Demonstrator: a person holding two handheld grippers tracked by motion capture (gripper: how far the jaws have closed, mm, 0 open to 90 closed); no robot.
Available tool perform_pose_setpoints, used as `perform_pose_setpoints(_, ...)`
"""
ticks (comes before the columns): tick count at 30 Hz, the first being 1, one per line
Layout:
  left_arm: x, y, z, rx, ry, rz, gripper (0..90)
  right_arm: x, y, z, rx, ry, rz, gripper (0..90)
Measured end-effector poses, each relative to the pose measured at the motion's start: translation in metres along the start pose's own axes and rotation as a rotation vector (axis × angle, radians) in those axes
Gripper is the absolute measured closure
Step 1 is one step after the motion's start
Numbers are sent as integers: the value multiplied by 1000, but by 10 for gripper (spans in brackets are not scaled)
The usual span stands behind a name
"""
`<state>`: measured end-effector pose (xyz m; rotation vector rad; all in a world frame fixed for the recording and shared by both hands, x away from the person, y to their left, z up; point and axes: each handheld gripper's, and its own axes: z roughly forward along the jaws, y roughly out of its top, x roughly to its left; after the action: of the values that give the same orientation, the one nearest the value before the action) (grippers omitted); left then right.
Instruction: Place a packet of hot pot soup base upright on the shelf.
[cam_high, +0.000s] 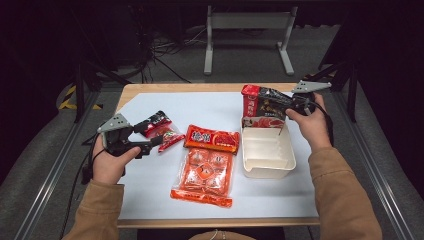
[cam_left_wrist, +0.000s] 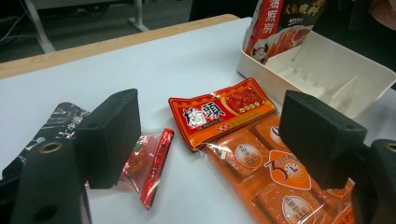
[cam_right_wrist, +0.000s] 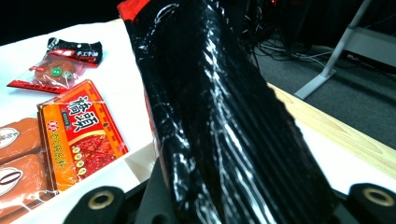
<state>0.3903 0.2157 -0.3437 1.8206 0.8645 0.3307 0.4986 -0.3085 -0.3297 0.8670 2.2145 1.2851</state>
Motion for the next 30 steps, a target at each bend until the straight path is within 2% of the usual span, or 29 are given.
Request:
perform_pose_setpoints(9, 6, -5, 6, -4, -5, 11, 224, 1, 0, -1, 1, -2, -2, 769)
perform_pose_setpoints(13, 8, -6, 8, -1, 12, 16, 213, 3, 1, -1, 2, -5, 3, 733)
perform_pose_setpoints(15, 8, -6, 10, 2, 8, 6, 201, 4, 1, -3, -8, -6, 9, 662)
perform_pose_setpoints(20, 7, -5, 14, 6, -4, 14, 195, 6, 2, -9, -27, -18, 16, 510)
perform_pose_setpoints(22, 7, -5, 16, 5, -11, -1, 182, 9, 2, -14, -37, -21, 25, 430)
perform_pose_setpoints(26, 8, -3, 19, 3, -18, -18, 164, 12, 2, -27, -73, -29, 42, 361)
perform_pose_setpoints(30, 10, -1, 21, -5, -17, -8, 151, 14, 0, -40, -84, -47, 48, 329)
